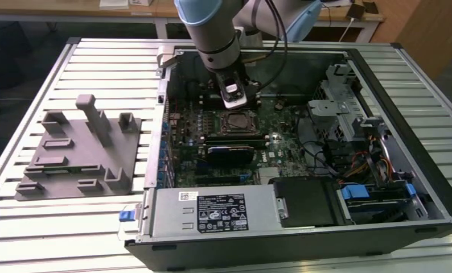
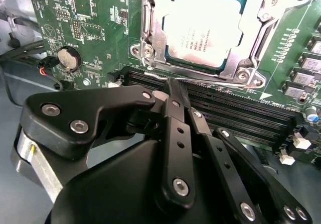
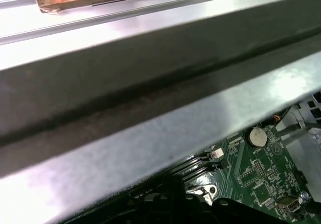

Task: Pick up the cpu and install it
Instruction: 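Install the first cpu locking lever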

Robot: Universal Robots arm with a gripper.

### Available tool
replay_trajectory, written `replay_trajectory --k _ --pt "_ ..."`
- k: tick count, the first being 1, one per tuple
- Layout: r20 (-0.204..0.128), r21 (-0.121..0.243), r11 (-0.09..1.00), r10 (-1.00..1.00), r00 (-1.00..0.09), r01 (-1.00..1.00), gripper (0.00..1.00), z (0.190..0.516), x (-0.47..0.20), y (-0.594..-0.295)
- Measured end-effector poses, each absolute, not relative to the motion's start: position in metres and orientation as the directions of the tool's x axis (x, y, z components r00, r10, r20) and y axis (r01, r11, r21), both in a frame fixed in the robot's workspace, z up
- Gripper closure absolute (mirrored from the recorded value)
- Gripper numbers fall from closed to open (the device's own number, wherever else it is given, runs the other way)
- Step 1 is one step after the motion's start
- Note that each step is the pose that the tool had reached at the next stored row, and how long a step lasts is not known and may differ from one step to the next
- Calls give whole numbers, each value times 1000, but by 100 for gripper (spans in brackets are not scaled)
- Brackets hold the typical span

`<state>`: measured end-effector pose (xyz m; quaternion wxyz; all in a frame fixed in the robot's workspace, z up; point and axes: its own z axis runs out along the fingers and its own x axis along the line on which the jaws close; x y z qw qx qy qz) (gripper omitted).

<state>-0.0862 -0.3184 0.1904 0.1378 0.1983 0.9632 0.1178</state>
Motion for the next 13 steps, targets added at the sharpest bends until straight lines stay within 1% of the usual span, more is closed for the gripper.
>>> replay_trajectory --k 13 --pt "-221 277 896 412 -884 348 89 189 -85 -319"
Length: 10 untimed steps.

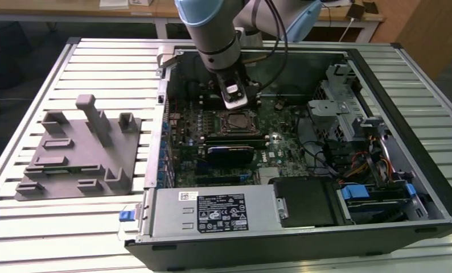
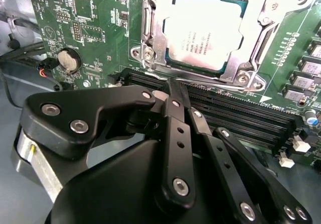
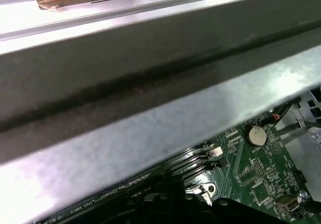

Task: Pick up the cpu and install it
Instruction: 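Install the first cpu locking lever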

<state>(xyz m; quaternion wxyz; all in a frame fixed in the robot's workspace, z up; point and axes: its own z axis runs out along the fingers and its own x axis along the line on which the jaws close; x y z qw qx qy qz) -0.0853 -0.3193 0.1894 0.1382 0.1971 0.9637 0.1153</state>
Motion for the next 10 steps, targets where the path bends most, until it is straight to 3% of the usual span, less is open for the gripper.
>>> replay_trajectory --k 10 --pt "-221 277 896 411 -884 348 89 188 -85 -321"
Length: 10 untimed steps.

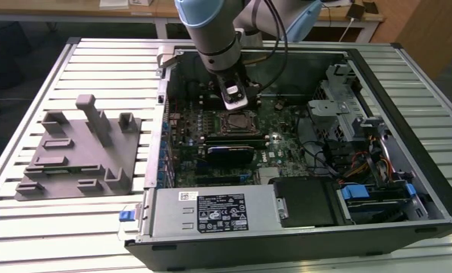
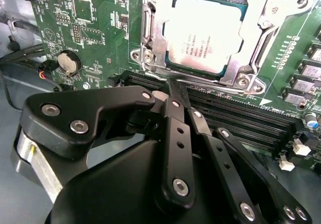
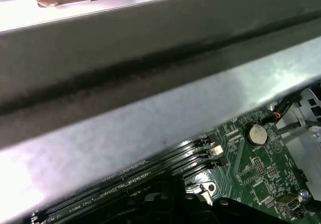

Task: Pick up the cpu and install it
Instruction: 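Install the first cpu locking lever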

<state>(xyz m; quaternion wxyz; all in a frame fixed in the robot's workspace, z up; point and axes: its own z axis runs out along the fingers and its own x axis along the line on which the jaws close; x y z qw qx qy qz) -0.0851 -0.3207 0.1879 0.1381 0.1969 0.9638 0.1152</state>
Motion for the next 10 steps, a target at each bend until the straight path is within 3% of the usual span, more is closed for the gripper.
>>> replay_trajectory --k 10 --pt "-221 277 896 412 -884 348 89 187 -85 -324"
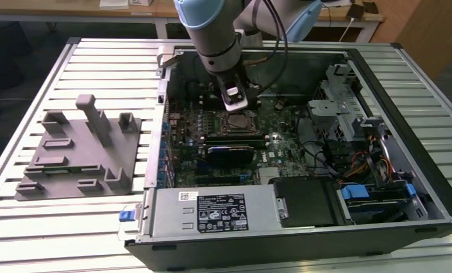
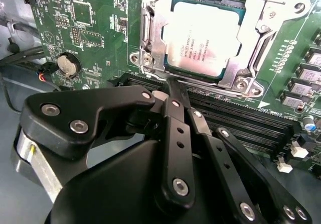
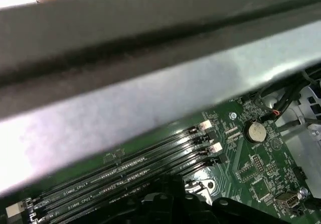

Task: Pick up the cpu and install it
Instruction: 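Install the first cpu locking lever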

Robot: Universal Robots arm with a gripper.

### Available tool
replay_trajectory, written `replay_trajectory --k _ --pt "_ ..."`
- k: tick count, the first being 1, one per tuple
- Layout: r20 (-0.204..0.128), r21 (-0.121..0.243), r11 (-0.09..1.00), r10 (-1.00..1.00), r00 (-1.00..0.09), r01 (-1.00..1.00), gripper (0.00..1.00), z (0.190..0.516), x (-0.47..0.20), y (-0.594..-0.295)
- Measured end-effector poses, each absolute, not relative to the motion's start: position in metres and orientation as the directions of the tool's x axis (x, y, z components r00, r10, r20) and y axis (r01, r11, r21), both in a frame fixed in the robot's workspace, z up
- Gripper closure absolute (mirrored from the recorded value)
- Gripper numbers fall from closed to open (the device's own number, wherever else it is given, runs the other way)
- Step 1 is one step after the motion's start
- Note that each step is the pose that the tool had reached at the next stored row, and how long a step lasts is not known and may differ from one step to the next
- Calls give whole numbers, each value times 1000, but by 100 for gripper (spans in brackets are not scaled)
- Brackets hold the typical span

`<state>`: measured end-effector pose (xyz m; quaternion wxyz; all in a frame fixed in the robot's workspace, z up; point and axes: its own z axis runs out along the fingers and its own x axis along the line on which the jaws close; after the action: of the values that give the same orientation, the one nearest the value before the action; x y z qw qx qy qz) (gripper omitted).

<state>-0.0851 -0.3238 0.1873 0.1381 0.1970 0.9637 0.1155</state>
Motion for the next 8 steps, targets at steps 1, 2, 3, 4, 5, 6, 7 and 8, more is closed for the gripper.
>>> replay_trajectory --k 1,2,3,4,5,6,7,8 --pt "-220 278 895 412 -884 348 89 187 -85 -324" --pt "-219 280 895 412 -884 348 89 187 -85 -325" --pt "-218 282 894 413 -884 348 89 187 -85 -326" --pt "-217 286 893 414 -884 348 89 187 -85 -327" --pt "-215 290 892 415 -884 348 89 187 -85 -328" --pt "-213 294 890 416 -884 348 89 187 -85 -329" --pt "-210 299 889 417 -884 348 89 187 -85 -330" --pt "-208 303 887 418 -884 348 89 187 -85 -330"
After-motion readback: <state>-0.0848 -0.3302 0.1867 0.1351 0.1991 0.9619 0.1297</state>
